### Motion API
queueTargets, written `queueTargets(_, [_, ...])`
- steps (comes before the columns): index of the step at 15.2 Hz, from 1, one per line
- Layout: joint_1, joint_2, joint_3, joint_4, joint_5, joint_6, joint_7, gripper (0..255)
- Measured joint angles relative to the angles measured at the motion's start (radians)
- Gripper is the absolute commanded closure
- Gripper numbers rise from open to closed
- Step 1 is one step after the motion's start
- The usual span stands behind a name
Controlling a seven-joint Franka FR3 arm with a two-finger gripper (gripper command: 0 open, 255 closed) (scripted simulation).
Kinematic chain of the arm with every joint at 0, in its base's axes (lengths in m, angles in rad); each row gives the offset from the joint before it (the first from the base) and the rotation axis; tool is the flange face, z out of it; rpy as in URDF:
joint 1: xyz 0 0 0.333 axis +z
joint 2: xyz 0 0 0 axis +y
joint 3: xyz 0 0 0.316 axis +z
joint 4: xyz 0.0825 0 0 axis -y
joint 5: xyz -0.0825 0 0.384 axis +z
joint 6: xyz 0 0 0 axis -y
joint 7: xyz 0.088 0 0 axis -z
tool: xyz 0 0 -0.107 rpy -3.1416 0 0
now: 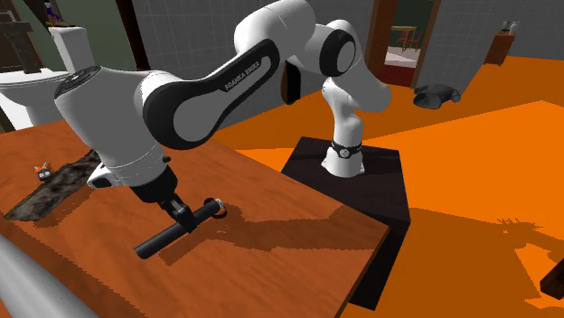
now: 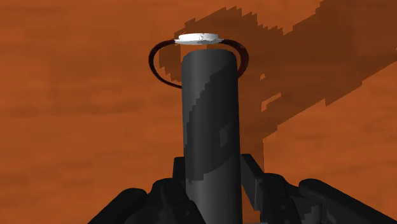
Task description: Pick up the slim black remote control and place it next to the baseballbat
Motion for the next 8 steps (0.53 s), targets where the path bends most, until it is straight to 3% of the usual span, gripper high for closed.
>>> queueTargets(8, [0.000, 0.007, 0.001, -0.017, 0.001, 0.027, -0.002, 255])
